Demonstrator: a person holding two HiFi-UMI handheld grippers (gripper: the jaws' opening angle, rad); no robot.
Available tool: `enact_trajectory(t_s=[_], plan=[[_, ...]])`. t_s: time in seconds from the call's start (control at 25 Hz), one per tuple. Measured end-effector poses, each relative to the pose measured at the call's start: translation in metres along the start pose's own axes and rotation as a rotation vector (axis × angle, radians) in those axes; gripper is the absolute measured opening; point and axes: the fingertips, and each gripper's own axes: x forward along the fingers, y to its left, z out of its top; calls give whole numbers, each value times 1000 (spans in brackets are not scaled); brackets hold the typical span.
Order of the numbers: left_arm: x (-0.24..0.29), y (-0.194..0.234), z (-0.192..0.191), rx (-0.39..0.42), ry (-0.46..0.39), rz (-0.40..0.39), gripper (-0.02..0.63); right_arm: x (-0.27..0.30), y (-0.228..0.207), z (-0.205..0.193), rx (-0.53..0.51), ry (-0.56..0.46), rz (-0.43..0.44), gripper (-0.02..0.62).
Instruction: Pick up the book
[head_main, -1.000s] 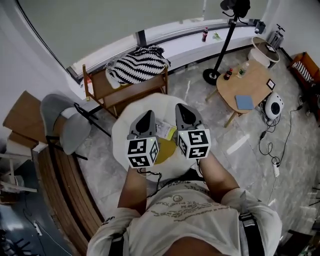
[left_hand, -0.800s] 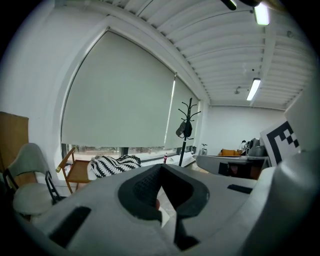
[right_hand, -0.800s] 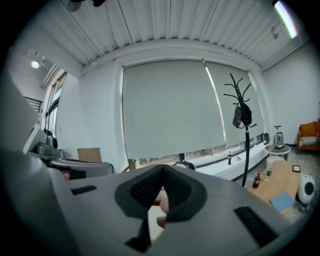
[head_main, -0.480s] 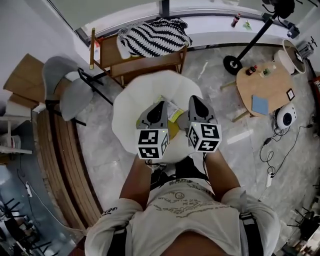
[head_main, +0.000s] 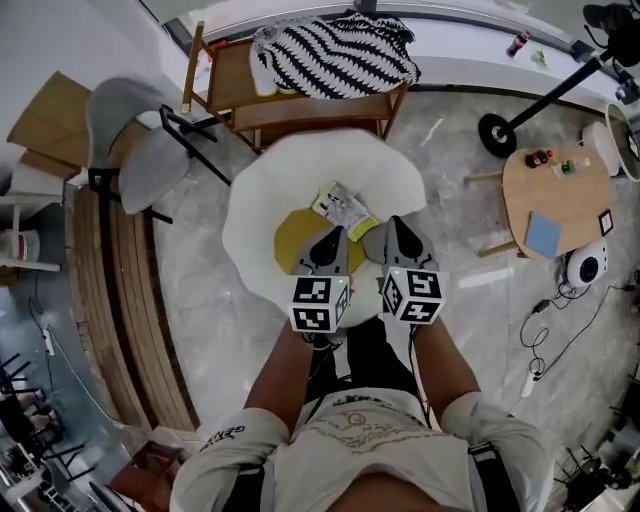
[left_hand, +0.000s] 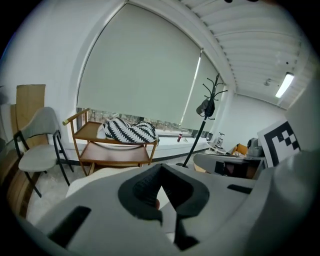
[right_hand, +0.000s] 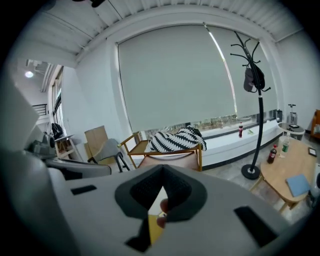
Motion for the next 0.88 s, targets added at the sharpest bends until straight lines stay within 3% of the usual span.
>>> enact_trajectory(t_s=[0.56, 0.88], plan=[[62, 40, -153, -101, 188, 31, 12, 51, -10, -145, -5, 161, 32, 23], [97, 54, -218, -36, 274, 15, 12, 65, -19, -227, 45, 268, 40, 23]])
